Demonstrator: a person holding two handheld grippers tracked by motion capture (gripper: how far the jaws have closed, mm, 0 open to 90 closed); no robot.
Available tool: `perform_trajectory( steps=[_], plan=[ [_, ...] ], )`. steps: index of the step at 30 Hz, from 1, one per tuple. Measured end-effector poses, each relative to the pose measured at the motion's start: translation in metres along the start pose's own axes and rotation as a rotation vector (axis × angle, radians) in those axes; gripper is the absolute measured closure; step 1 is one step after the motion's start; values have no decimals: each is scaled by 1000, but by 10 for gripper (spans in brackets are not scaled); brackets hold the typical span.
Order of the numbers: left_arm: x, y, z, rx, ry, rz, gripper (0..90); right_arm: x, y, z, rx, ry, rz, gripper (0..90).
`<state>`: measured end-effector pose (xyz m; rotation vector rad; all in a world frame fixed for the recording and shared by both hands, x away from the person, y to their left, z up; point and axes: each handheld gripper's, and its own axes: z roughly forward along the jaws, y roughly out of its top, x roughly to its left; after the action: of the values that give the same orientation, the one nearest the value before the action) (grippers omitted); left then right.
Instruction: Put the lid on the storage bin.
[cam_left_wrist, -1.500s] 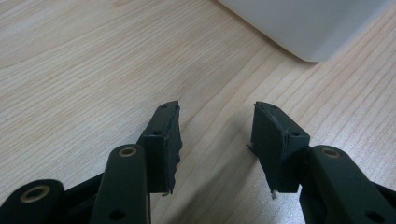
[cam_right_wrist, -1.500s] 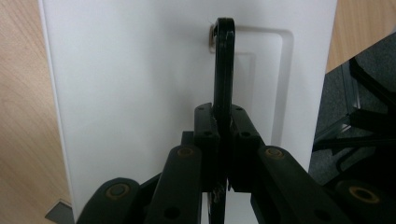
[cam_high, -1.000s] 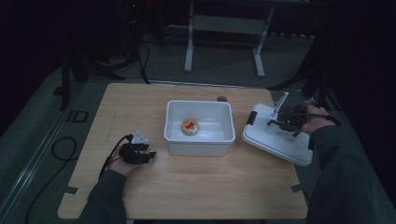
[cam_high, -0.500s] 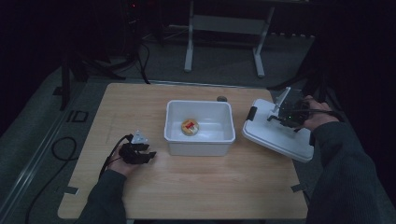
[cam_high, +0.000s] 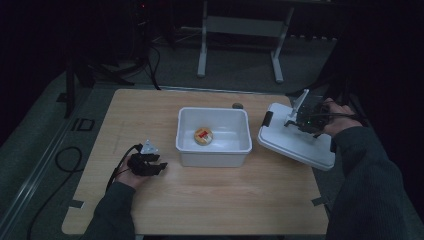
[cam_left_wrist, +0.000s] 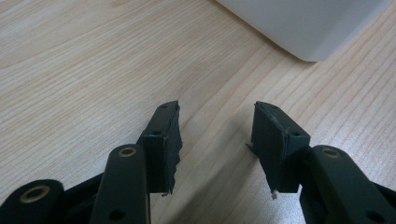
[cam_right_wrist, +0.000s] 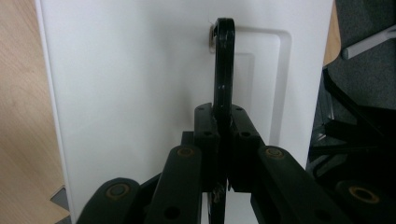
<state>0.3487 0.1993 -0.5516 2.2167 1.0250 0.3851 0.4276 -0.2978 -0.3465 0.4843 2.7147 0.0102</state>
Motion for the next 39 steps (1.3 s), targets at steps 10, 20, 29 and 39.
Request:
perform_trajectory(
  steps=[10, 20, 29, 39],
  plan=[
    [0, 0, 0, 0, -2, -1, 518, -4, 7, -13, -45, -19, -5, 843],
    [0, 0, 0, -1, -3, 0, 517, -4, 12, -22, -59, -26, -19, 844],
    [0, 0, 0, 0, -2, 0, 517, -4, 20, -30, -80, -34, -34, 844],
    [0, 0, 0, 0, -3, 0, 517, 0, 32, -34, -86, -40, -69, 844]
  ],
)
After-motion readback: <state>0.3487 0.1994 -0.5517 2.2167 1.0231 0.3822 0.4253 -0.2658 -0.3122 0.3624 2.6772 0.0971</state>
